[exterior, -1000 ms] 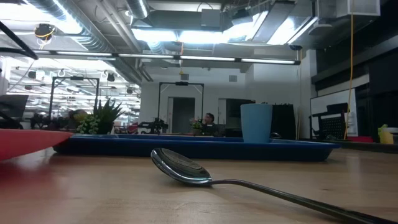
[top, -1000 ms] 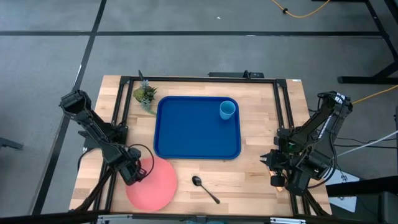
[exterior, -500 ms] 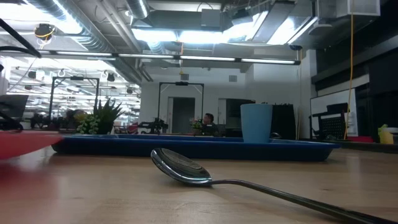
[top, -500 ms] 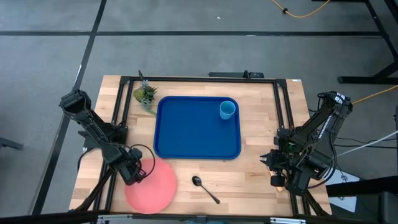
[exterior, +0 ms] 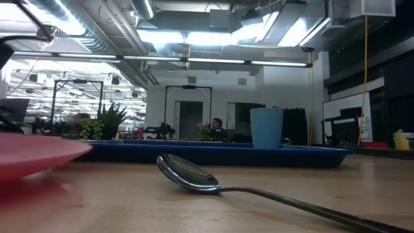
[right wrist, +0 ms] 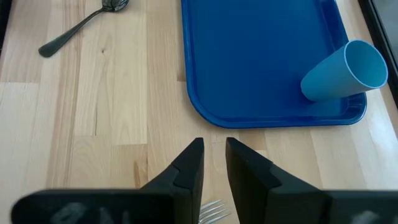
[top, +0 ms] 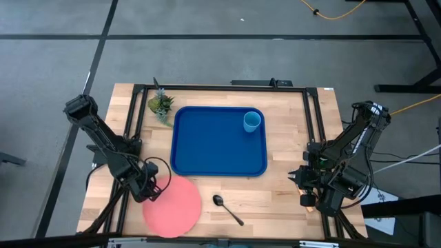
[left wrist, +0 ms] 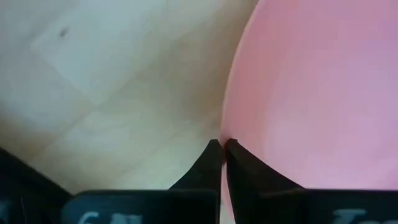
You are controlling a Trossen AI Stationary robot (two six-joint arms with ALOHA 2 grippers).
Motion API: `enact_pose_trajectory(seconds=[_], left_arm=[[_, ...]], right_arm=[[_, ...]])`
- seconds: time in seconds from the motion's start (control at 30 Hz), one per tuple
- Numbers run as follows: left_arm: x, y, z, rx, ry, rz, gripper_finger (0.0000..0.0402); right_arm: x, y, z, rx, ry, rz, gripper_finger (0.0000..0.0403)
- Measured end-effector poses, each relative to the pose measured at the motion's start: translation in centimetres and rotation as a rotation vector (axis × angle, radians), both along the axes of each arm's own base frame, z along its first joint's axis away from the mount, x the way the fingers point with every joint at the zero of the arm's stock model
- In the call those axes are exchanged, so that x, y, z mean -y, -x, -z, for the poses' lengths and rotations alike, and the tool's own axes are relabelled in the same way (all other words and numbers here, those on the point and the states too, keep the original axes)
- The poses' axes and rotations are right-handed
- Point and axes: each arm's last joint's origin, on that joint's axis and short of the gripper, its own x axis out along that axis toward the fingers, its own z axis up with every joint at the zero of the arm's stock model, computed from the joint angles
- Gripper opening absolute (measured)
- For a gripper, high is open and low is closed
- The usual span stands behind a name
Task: Pick and place plate/cup/fork/spoon on tray
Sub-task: Put the pink plate on the blue tray
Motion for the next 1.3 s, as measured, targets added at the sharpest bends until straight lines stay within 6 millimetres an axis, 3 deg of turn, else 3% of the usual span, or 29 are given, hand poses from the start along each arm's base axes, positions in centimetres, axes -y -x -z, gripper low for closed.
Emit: enact_pose_trajectory(seconds=[0.3,0.63,1.3], left_arm=[[-1.0,0.8,-2.2,0.076,0.084,0.026,0.0001],[-3.4,1.5,-4.1,0.361,-0.094,-0.088,0.0000],[-6.0,-0.6,-4.6,0.471,-0.223,-0.284,0.0000]], right_arm=[[0.0,0.0,0.0,0.000,0.000,0.001,0.0073],[0.0,0.0,0.0,0.000,-0.001,0.001,0.0073],[0.0,0.0,0.0,0.002,-0.005,0.002,0.0073]])
